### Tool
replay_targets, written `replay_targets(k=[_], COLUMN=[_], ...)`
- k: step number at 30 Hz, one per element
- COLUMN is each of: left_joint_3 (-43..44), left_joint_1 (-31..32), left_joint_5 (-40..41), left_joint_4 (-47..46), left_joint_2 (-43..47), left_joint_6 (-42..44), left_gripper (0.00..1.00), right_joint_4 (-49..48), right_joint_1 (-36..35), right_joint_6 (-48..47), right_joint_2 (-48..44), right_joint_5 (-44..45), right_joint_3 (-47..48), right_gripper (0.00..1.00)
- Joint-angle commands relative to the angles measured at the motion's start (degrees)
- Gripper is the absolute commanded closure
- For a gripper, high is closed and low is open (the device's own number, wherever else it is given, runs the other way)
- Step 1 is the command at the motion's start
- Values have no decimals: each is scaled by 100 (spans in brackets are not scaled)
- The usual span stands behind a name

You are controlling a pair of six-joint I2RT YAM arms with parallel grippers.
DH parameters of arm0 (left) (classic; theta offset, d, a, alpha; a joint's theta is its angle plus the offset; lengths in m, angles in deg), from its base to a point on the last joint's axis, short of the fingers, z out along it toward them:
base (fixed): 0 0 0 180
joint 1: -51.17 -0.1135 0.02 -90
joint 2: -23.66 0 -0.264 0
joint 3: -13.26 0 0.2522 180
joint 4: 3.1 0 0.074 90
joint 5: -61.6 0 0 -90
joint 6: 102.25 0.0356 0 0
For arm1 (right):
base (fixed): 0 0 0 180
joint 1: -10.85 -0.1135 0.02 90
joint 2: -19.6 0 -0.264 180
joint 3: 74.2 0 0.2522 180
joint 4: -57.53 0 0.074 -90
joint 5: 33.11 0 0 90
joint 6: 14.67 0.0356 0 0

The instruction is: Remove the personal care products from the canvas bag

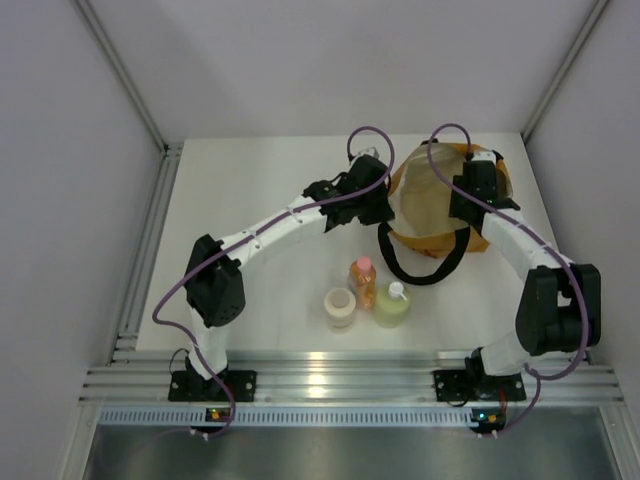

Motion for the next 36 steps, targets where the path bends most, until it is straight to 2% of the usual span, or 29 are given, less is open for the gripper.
replay_targets(k=[1, 21, 36], left_joint_3=[21, 126, 152], left_joint_1=[16, -11, -55], left_joint_5=[153, 188, 302], left_joint_4=[-35, -27, -27], left_joint_2=[267, 197, 241], left_joint_6=[132, -114, -140], left_gripper=[100, 100, 100], right_joint_4=[-383, -59, 662], right_joint_1=[86, 77, 60], right_joint_6=[292, 142, -156], right_joint_2=[-686, -1671, -1996], right_joint_5=[-487, -1823, -2193], right_joint_3=[97, 607, 1415], right_gripper=[100, 100, 100])
